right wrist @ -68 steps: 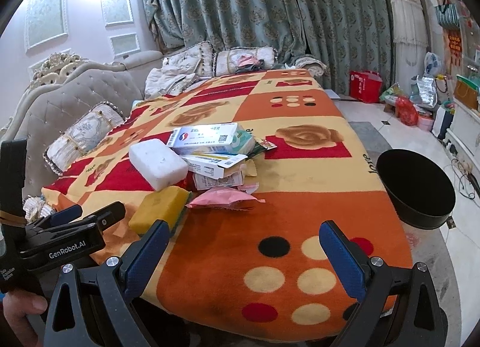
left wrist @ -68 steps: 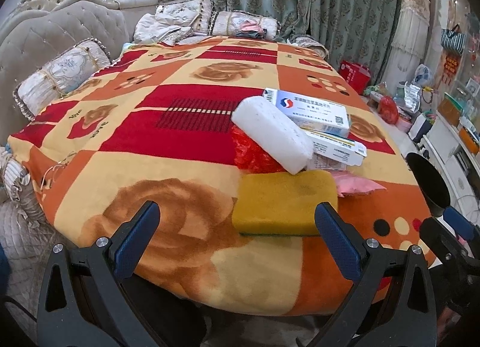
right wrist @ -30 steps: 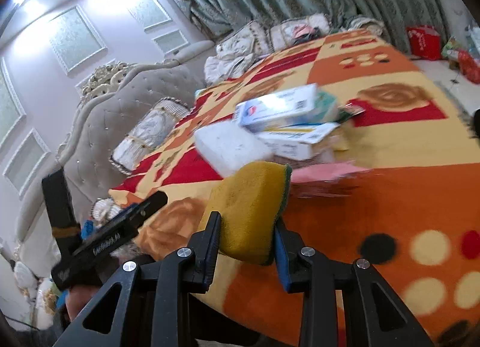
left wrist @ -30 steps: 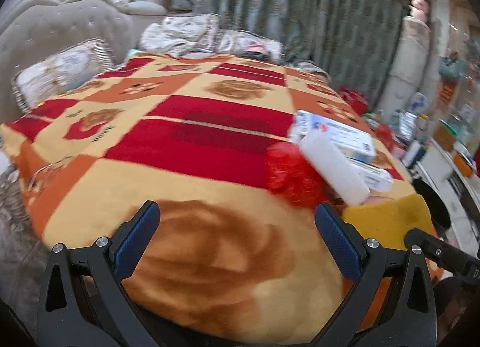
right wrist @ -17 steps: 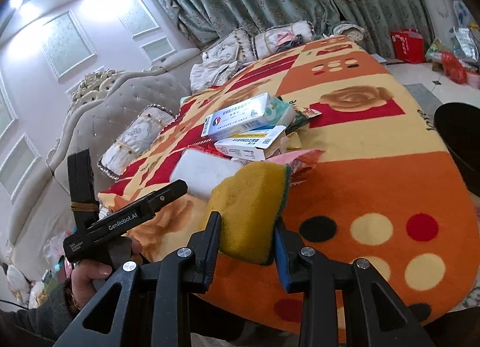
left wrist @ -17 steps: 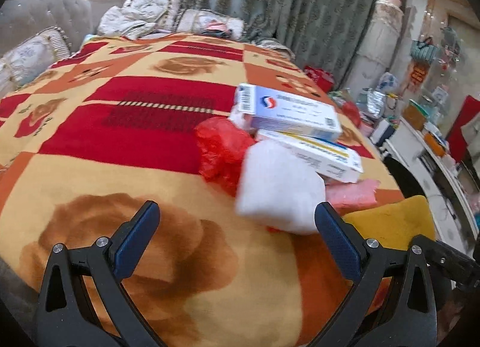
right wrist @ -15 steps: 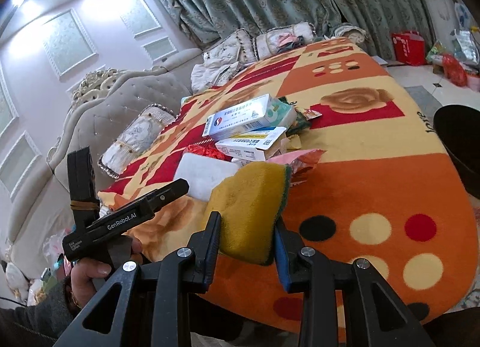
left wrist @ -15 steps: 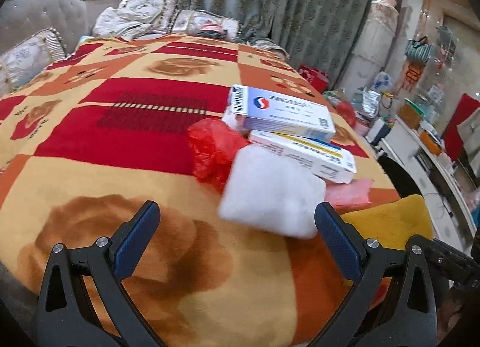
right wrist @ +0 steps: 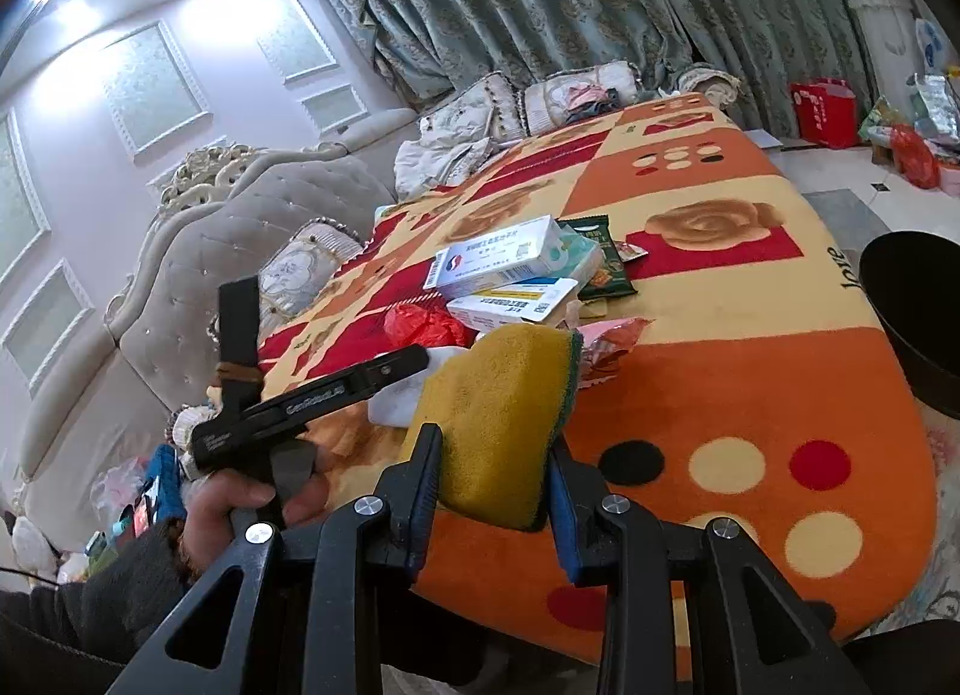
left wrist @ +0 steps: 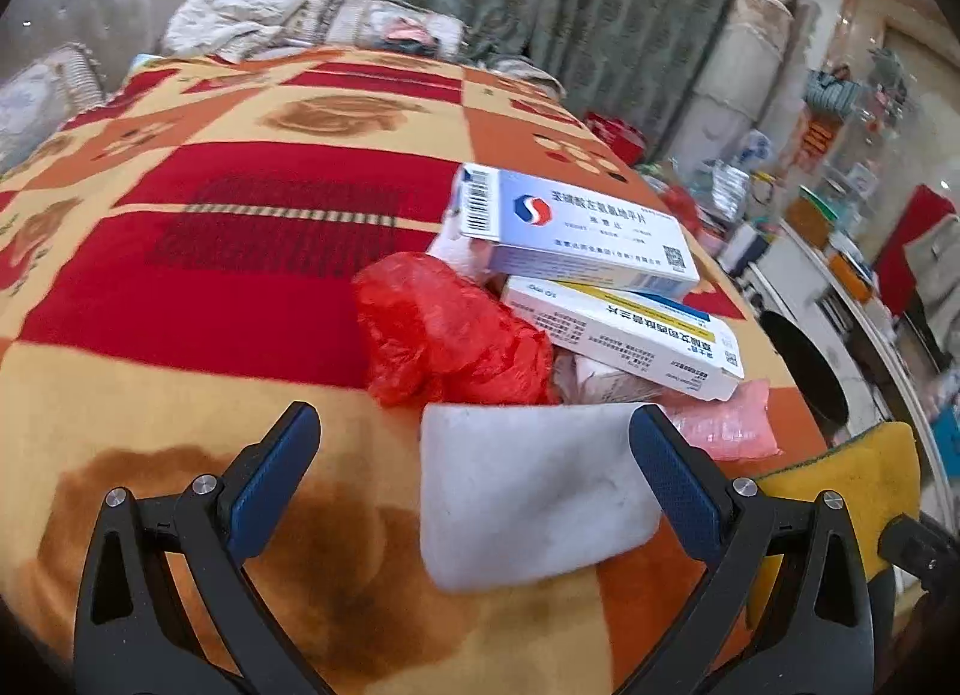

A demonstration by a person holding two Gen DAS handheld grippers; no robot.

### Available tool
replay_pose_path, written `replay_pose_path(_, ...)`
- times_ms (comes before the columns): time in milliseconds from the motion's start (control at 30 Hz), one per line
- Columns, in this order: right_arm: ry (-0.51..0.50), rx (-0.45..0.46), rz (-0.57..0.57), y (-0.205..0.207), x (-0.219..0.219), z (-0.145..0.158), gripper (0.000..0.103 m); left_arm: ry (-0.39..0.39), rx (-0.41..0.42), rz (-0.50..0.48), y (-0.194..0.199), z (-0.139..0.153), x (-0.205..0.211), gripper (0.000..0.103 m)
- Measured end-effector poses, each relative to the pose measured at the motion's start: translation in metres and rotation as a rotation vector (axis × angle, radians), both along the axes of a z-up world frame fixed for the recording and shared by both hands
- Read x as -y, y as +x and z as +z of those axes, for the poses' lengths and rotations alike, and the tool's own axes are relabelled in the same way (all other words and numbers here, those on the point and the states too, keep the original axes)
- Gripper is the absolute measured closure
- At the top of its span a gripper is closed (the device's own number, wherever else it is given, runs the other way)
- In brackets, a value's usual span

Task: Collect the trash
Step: 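Lift the sponge with the right gripper while the left gripper closes on the white foam block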

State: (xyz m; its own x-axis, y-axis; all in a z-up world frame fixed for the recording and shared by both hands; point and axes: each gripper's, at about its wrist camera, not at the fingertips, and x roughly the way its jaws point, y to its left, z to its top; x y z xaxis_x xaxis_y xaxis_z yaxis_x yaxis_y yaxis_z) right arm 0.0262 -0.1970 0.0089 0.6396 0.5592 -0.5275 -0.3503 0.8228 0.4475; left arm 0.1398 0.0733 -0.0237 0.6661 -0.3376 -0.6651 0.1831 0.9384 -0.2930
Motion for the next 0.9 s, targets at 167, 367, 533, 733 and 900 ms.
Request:
replay_pose_path(167, -0.002, 0.009, -0.003, -0.001, 0.000, 0.003, 0.072, -0.070, -0.048, -0.042, 0.000, -0.006, -0.001, 0.006)
replay_pose_path(367, -0.011, 0.017, -0.004, -0.003, 0.000, 0.006, 0.072, -0.056, -0.004, -0.032, -0.017, 0.001, 0.000, 0.051)
replay_pose_path(533, -0.027, 0.024, -0.013, -0.004, -0.001, 0.009, 0.072, -0.079, 0.030, -0.016, -0.033, 0.011, -0.011, 0.065)
replay_pose_path(733, -0.035, 0.035, -0.020, -0.005, -0.002, 0.013, 0.072, -0.092, 0.064, 0.016, -0.049, 0.026, -0.019, 0.069)
replay_pose_path(900, -0.072, 0.049, -0.039, -0.003, -0.003, 0.018, 0.072, -0.113, 0.104, 0.056, -0.057, 0.050, -0.024, 0.070)
